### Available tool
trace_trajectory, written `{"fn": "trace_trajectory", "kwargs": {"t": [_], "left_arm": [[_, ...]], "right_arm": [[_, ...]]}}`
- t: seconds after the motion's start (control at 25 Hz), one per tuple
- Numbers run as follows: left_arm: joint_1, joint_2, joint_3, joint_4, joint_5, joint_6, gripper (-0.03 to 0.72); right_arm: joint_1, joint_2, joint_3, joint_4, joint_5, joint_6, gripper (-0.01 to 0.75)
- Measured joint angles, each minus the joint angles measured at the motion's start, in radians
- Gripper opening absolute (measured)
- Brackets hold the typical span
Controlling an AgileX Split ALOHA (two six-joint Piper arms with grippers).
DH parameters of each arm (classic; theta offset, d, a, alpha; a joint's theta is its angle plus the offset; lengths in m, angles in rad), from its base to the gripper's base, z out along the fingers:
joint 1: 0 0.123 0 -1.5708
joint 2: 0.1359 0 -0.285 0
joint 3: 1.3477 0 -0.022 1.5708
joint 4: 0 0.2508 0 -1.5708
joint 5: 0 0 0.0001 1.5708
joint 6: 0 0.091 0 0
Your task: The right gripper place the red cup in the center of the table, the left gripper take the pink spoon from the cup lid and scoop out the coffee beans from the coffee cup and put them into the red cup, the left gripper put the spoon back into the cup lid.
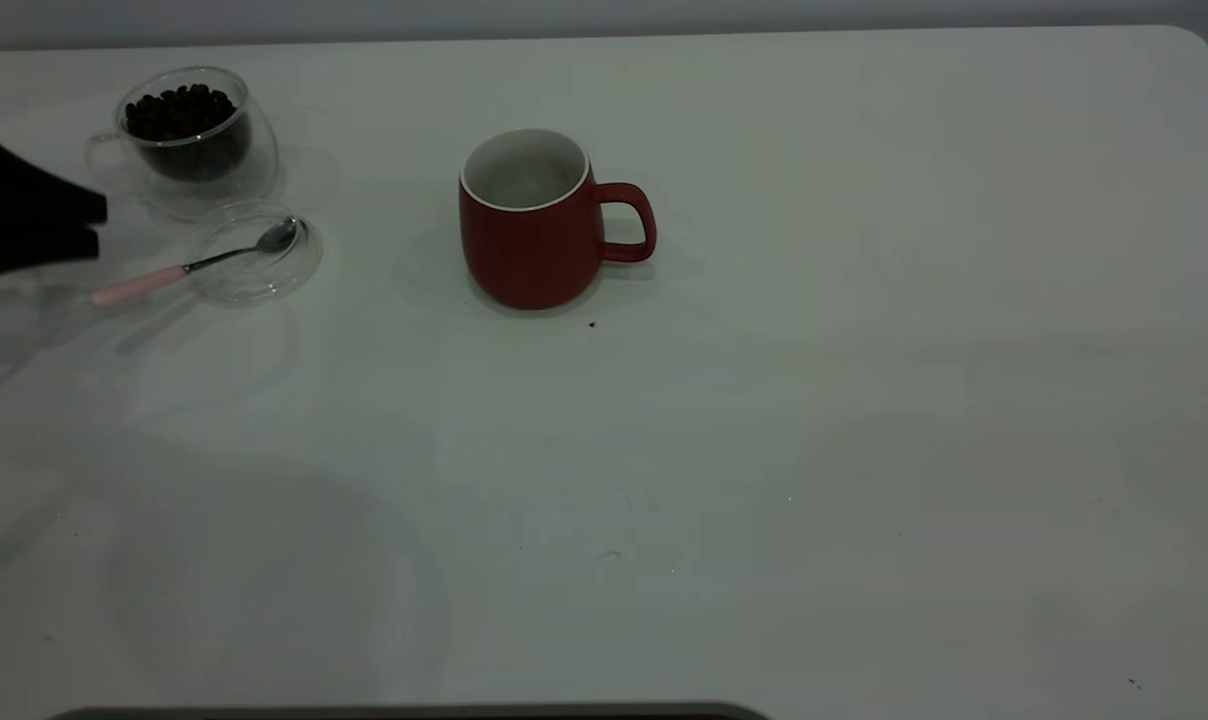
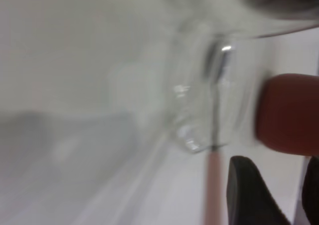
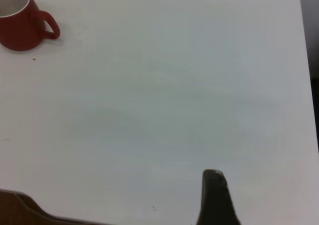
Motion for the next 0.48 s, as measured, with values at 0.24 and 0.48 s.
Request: {"fn": "trace_trajectory", "kwargs": {"t": [0.24, 0.48], "left_arm": [[-0.001, -0.027, -0.059, -0.026, 0.122, -0.018, 0.33], [-0.035, -0.255, -0.059, -0.026, 0.128, -0.106, 0.33]], "right_arm": [[0.0, 0.0, 0.0, 0.0, 0.0, 0.0, 0.534], [0.0, 0.0, 0.0, 0.0, 0.0, 0.0, 0.534]]}}
